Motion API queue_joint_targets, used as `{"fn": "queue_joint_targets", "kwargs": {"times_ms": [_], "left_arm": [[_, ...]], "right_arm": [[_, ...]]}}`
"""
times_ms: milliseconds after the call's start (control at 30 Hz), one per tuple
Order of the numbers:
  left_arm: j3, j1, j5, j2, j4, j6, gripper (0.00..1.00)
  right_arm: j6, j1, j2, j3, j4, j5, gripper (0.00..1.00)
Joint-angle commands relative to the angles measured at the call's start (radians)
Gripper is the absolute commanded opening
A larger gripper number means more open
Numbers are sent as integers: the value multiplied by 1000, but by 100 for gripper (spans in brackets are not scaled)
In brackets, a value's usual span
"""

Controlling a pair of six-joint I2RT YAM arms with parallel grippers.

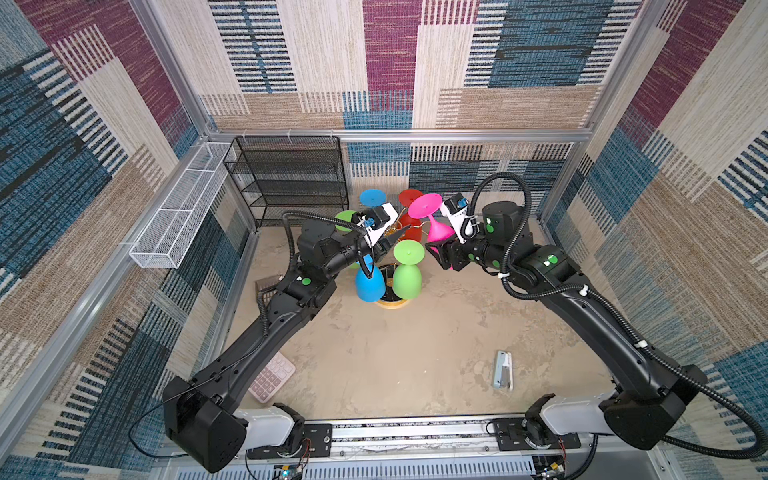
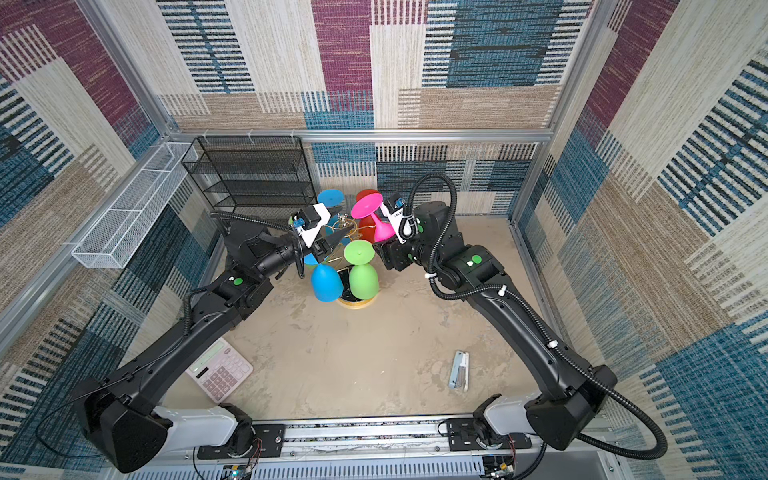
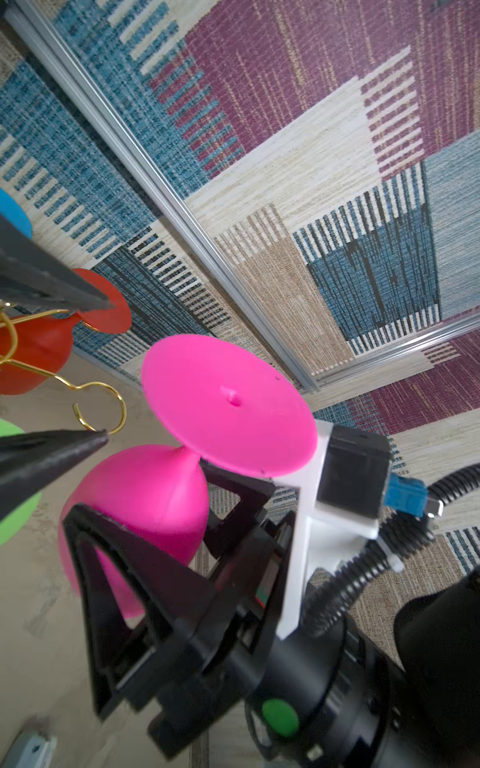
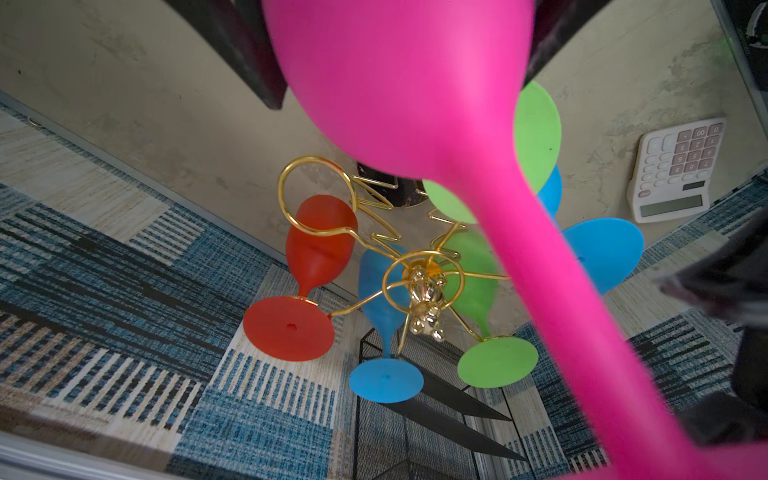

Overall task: Take the wine glass off the wine glass rack
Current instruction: 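Hold the magenta glass with both grippers above the rack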

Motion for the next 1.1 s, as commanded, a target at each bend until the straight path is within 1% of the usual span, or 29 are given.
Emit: {"fn": "queue_joint_targets", "kwargs": {"times_ms": [0, 300, 433, 633, 800, 867, 933, 1033, 1067], "left_arm": [[2, -4, 50, 10, 82, 87, 49], [-2, -35, 64, 39, 106, 188, 48], [-1, -49, 35, 52, 126, 225, 45], [3, -62, 4, 59, 149, 261, 34], [2, -68, -26, 62, 160, 277, 19], [2, -69, -36, 61, 166, 279, 15], [-4, -70, -49, 60, 180, 281, 9], [-13, -71, -70, 55, 199, 280, 0], [-15, -71, -76, 53, 204, 281, 0]], "right_arm": [[11, 5, 7, 18, -12, 9, 39], [18, 15, 19, 10, -31, 2, 37], [22, 18, 19, 9, -34, -4, 36], [28, 23, 25, 12, -44, -7, 35], [35, 24, 20, 10, -45, -11, 37], [40, 24, 17, 8, -39, -18, 41], [44, 24, 13, 8, -30, -25, 47], [53, 24, -6, -8, -1, -42, 60], [57, 24, -14, -15, 13, -49, 66]]}}
